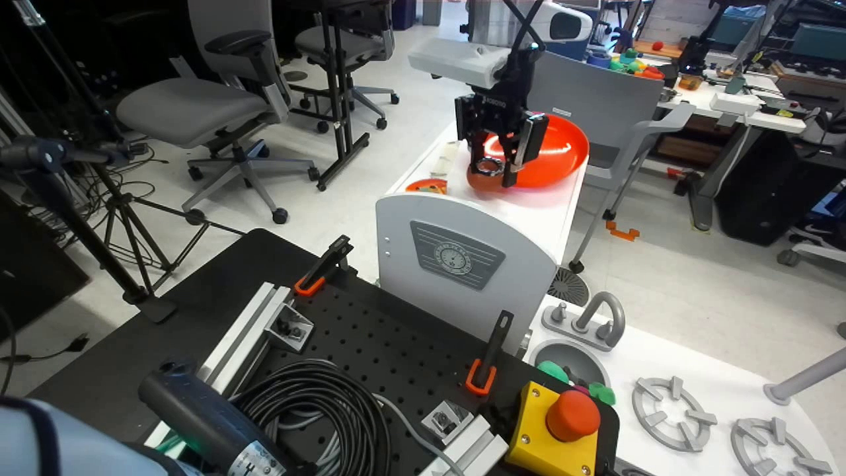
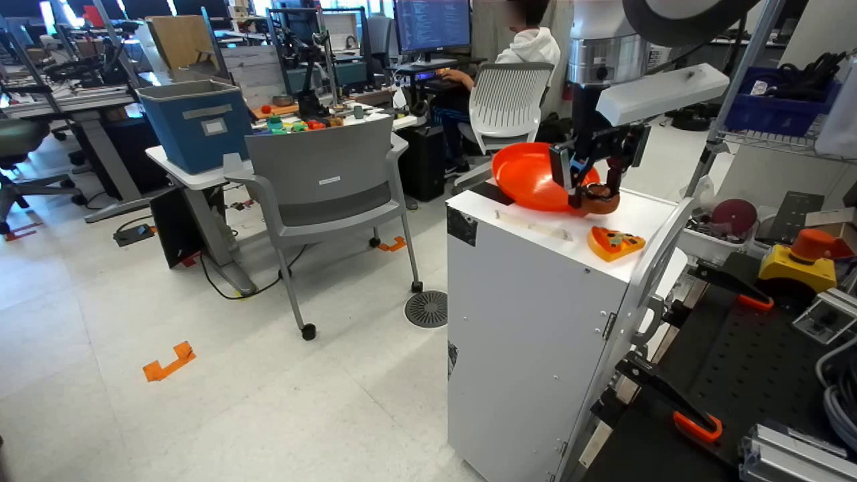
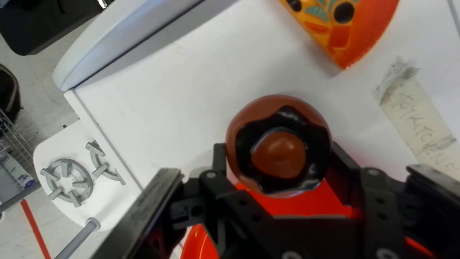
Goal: Remove the donut from the plate
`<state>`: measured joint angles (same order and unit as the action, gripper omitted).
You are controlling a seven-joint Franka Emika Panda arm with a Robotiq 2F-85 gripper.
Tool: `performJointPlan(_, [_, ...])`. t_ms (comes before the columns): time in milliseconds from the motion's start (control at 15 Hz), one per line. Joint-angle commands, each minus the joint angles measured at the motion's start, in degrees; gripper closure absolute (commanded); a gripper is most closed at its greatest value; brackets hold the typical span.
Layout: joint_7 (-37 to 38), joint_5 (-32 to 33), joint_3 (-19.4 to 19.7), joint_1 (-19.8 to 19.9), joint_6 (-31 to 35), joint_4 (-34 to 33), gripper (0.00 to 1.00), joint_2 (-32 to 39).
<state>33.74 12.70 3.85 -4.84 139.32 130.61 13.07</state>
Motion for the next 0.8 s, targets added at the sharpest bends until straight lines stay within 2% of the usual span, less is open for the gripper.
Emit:
performJointPlan(0, [0.78, 1.69, 0.44, -0.58, 1.28, 2.18, 0.58, -1.78])
performJointPlan(733, [0.68, 1.77, 0.36, -0.41, 1.44, 2.57, 0.58, -2.46])
